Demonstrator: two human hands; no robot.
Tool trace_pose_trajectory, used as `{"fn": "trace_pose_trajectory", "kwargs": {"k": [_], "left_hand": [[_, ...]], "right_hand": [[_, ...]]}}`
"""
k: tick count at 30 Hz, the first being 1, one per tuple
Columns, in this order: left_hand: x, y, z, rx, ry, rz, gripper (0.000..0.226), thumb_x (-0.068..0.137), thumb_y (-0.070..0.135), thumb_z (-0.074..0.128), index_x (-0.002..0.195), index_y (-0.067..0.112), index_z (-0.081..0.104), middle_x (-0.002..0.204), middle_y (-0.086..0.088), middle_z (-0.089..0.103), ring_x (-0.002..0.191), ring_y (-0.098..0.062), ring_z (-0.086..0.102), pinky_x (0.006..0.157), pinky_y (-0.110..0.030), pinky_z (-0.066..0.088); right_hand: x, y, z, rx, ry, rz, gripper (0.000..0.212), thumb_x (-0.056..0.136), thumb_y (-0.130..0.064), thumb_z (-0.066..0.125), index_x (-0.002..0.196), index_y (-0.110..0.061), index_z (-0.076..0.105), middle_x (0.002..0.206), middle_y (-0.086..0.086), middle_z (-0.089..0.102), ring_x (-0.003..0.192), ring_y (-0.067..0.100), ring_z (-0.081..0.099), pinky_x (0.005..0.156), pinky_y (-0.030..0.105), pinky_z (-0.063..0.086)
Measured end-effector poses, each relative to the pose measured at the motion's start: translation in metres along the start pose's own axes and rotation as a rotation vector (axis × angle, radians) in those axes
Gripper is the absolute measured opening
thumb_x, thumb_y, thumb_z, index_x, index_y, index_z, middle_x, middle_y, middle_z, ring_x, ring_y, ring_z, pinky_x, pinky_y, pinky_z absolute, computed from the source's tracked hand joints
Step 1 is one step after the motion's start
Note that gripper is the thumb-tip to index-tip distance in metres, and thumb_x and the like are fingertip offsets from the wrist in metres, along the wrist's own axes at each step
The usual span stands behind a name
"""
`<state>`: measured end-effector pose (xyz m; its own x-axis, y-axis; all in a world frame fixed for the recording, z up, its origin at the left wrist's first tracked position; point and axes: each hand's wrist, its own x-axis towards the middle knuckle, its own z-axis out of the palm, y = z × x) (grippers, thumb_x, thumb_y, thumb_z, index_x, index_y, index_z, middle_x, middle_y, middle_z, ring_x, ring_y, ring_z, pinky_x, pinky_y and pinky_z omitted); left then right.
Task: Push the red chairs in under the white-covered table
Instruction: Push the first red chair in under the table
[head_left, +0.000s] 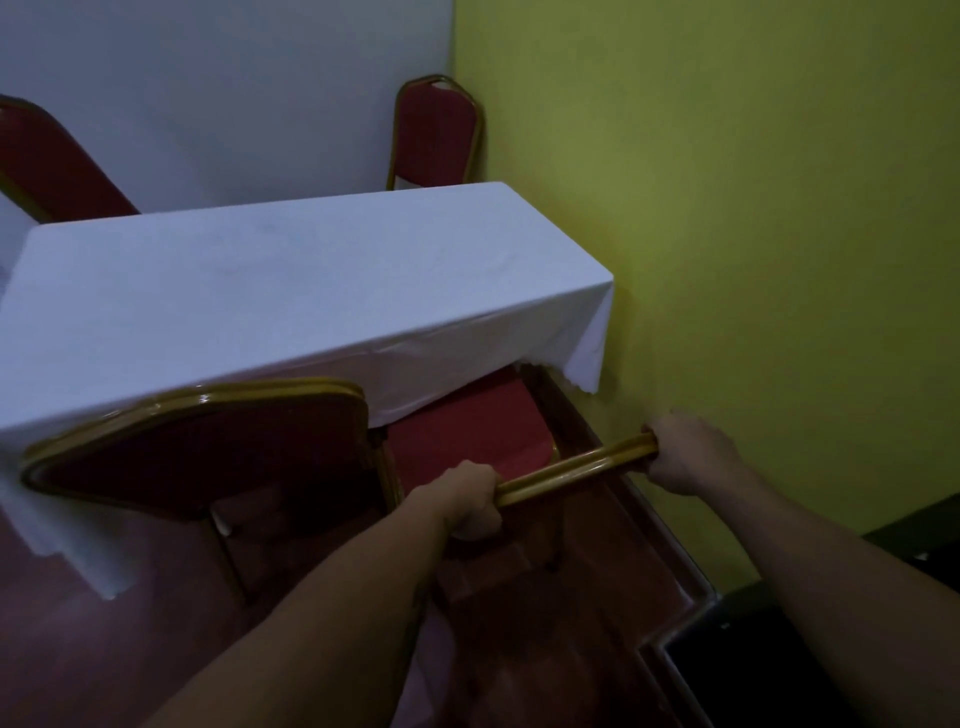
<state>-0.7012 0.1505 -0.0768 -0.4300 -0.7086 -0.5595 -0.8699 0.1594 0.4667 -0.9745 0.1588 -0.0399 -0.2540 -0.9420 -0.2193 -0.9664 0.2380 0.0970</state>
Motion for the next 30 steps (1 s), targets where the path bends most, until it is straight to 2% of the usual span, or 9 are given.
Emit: {"fn": "trace_pose_trajectory", "kwargs": {"k": [1, 3, 7, 13, 21, 25, 30], "left_hand": [[0.001, 0.000, 0.001, -0.008, 0.013, -0.003, 0.040, 0.085, 0.016, 0.060, 0.125, 0.017, 0.064, 0.112, -0.009, 0.064, 0.094, -0.028, 0.066, 0.083, -0.042, 0.061], [0.005, -0.002, 0.001, -0.035, 0.035, -0.012, 0.039, 0.084, 0.016, 0.061, 0.123, 0.017, 0.064, 0.112, -0.009, 0.063, 0.097, -0.028, 0.066, 0.087, -0.044, 0.060], [0.015, -0.004, -0.004, -0.067, 0.069, -0.028, 0.041, 0.084, 0.015, 0.062, 0.125, 0.019, 0.063, 0.113, -0.006, 0.061, 0.098, -0.026, 0.064, 0.088, -0.042, 0.059], [0.029, -0.011, -0.022, -0.103, 0.128, -0.042, 0.039, 0.085, 0.012, 0.060, 0.124, 0.018, 0.065, 0.107, -0.003, 0.061, 0.093, -0.022, 0.062, 0.079, -0.033, 0.055], [0.060, -0.008, -0.047, -0.113, 0.131, -0.051, 0.033, 0.087, 0.013, 0.059, 0.119, 0.019, 0.064, 0.108, -0.005, 0.061, 0.097, -0.025, 0.062, 0.087, -0.039, 0.057], [0.076, -0.015, -0.061, -0.142, 0.145, -0.049, 0.033, 0.086, 0.014, 0.057, 0.117, 0.019, 0.065, 0.106, -0.006, 0.062, 0.094, -0.026, 0.061, 0.083, -0.037, 0.055], [0.095, -0.027, -0.079, -0.231, 0.191, -0.083, 0.033, 0.084, 0.011, 0.055, 0.113, 0.022, 0.067, 0.100, -0.007, 0.064, 0.095, -0.031, 0.065, 0.080, -0.037, 0.056]], "right_hand": [[0.002, 0.003, 0.003, 0.030, 0.033, -0.029, 0.024, 0.077, -0.038, 0.074, 0.096, -0.024, 0.067, 0.106, 0.007, 0.065, 0.100, 0.034, 0.064, 0.075, 0.036, 0.048], [0.008, 0.003, 0.004, 0.047, 0.078, -0.072, 0.020, 0.078, -0.033, 0.074, 0.095, -0.024, 0.070, 0.100, 0.006, 0.067, 0.095, 0.033, 0.065, 0.068, 0.032, 0.043], [0.020, -0.002, -0.001, 0.062, 0.105, -0.088, 0.015, 0.077, -0.028, 0.072, 0.090, -0.023, 0.070, 0.093, 0.006, 0.067, 0.091, 0.033, 0.066, 0.066, 0.032, 0.044], [0.048, -0.015, -0.003, 0.144, 0.098, -0.078, 0.005, 0.078, -0.023, 0.068, 0.083, -0.022, 0.067, 0.080, 0.003, 0.060, 0.090, 0.037, 0.066, 0.068, 0.033, 0.044], [0.100, -0.020, -0.013, 0.204, 0.084, -0.054, 0.011, 0.078, -0.027, 0.072, 0.088, -0.023, 0.069, 0.091, 0.007, 0.066, 0.098, 0.038, 0.062, 0.073, 0.034, 0.042], [0.124, -0.028, -0.016, 0.196, 0.109, -0.062, 0.013, 0.077, -0.030, 0.074, 0.083, -0.021, 0.067, 0.092, 0.009, 0.067, 0.096, 0.038, 0.061, 0.074, 0.033, 0.039], [0.157, -0.044, -0.022, 0.216, 0.144, -0.080, 0.019, 0.074, -0.036, 0.072, 0.084, -0.021, 0.065, 0.094, 0.009, 0.067, 0.094, 0.037, 0.063, 0.076, 0.037, 0.043]]}}
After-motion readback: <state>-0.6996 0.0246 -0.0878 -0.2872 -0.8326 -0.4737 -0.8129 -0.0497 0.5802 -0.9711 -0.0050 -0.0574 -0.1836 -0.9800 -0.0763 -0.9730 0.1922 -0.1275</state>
